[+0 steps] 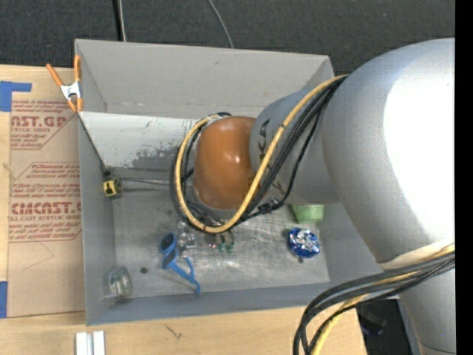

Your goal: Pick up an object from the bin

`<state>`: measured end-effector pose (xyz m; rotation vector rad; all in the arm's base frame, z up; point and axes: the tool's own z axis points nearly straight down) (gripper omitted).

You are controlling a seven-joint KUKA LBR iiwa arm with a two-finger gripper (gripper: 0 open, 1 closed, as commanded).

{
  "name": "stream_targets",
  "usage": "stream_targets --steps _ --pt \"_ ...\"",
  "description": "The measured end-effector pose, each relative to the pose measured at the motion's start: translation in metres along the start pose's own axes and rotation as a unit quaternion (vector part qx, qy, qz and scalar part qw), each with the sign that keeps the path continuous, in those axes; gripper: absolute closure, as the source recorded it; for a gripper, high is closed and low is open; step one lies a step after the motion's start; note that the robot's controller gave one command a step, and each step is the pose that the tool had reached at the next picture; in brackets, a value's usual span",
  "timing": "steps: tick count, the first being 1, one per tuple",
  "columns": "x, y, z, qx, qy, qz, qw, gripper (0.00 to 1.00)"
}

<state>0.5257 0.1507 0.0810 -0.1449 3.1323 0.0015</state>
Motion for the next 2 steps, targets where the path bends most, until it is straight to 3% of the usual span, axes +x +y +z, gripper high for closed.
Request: stream_targets --steps 1,2 --pt "0.000 0.000 0.000 0.000 0.0000 0.000 1.0000 1.00" --pt "-0.005 0.003 -0.039 0.000 0.0015 0.108 0.9942 1.00"
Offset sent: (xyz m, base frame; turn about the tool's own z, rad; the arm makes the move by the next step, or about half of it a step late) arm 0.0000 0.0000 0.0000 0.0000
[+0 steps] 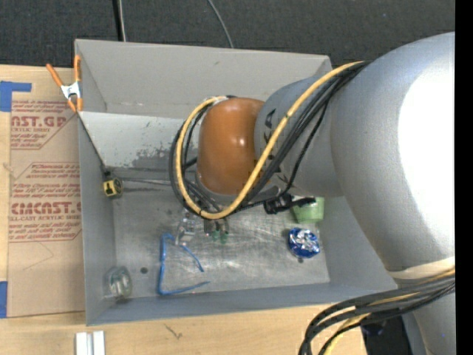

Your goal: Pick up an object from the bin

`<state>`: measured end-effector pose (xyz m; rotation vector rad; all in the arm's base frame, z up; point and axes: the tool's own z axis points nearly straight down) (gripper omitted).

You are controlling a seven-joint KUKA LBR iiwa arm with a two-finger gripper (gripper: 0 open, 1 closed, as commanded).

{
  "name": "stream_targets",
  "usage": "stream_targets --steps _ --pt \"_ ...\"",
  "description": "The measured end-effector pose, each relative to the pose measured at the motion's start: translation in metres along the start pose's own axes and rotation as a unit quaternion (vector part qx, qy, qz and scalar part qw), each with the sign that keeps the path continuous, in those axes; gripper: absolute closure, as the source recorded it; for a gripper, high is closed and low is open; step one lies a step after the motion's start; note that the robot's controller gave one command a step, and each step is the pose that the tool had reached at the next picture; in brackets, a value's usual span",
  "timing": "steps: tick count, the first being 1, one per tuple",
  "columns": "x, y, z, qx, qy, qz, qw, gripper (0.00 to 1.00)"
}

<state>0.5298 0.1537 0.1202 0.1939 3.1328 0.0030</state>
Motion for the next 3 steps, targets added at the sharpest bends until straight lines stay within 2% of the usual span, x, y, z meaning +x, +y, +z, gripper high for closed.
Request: stream_targets --steps 1,2,3 --pt "0.000 0.000 0.001 0.000 0.0010 0.000 1.0000 0.00" --pt "-0.016 0.022 0.045 0.000 -0.0005 0.108 0.9942 0.00" --pt "-0.009 0.042 0.046 0.000 -0.0041 0.159 0.9873 0.00"
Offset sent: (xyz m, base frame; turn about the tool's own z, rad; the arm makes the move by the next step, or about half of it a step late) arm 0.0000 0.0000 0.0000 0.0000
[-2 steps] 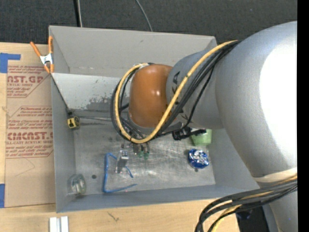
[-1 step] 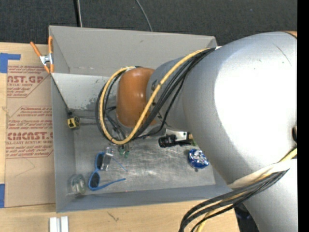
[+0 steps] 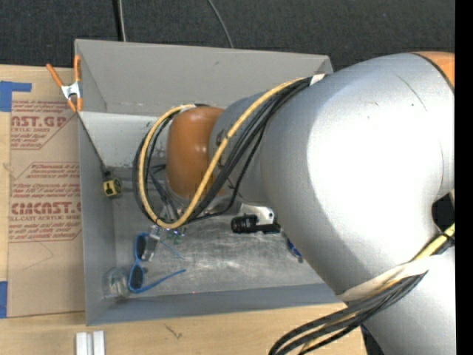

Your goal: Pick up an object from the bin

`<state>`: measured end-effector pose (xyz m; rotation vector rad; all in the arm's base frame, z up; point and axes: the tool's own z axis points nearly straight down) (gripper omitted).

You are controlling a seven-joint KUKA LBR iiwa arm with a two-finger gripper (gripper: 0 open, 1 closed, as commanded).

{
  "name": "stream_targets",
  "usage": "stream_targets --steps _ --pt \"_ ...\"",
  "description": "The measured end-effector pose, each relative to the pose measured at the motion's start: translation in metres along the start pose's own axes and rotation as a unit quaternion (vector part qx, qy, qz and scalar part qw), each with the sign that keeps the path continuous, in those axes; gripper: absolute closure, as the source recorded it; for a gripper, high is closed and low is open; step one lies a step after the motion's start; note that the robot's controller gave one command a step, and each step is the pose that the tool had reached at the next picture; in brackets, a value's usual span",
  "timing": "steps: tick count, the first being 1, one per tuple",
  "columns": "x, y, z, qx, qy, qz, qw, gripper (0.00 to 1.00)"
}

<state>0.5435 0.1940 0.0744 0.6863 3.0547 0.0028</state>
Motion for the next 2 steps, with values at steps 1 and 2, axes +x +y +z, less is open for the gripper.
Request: stream_targets --steps 1,2 --pt "0.0285 0.0250 -0.0011 -0.003 -0.0045 -0.102 0.9947 0.00" --pt "0.0337 0.0257 0.0002 -0.001 0.0028 -0.104 0.9946 1.00"
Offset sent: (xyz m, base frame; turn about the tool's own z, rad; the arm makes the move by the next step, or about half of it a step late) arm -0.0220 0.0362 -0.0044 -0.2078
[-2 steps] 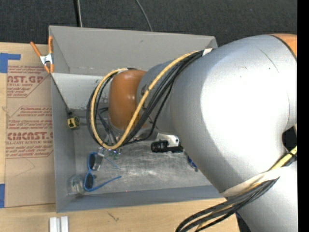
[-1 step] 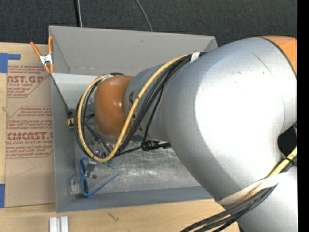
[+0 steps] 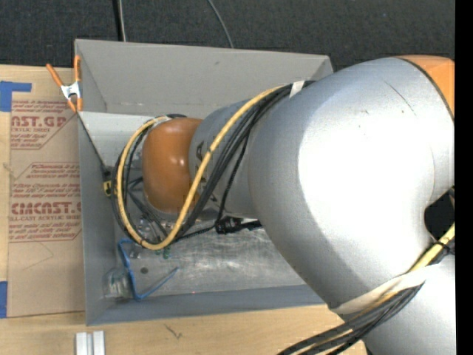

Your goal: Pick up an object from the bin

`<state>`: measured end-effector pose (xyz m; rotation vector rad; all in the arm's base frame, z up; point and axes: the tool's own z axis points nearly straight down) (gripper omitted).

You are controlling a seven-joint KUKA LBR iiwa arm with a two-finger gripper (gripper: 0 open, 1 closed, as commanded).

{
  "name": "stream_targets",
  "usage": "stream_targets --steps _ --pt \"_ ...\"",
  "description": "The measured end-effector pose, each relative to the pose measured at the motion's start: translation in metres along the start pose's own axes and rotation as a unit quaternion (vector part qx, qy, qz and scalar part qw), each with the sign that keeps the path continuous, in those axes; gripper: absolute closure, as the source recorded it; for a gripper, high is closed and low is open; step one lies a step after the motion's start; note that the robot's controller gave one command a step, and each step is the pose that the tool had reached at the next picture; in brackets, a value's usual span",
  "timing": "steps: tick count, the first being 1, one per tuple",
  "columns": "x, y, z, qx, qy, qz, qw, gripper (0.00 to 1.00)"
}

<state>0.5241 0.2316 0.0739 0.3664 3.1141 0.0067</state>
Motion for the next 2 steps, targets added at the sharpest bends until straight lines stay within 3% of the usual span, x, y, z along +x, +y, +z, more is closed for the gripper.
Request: stream_targets --steps 1,2 --pt "-0.069 -0.002 -0.001 0.001 -0.0005 0.039 0.9992 1.00" --pt "-0.066 -0.014 -0.141 0.000 -0.0016 0.005 1.0000 1.00"
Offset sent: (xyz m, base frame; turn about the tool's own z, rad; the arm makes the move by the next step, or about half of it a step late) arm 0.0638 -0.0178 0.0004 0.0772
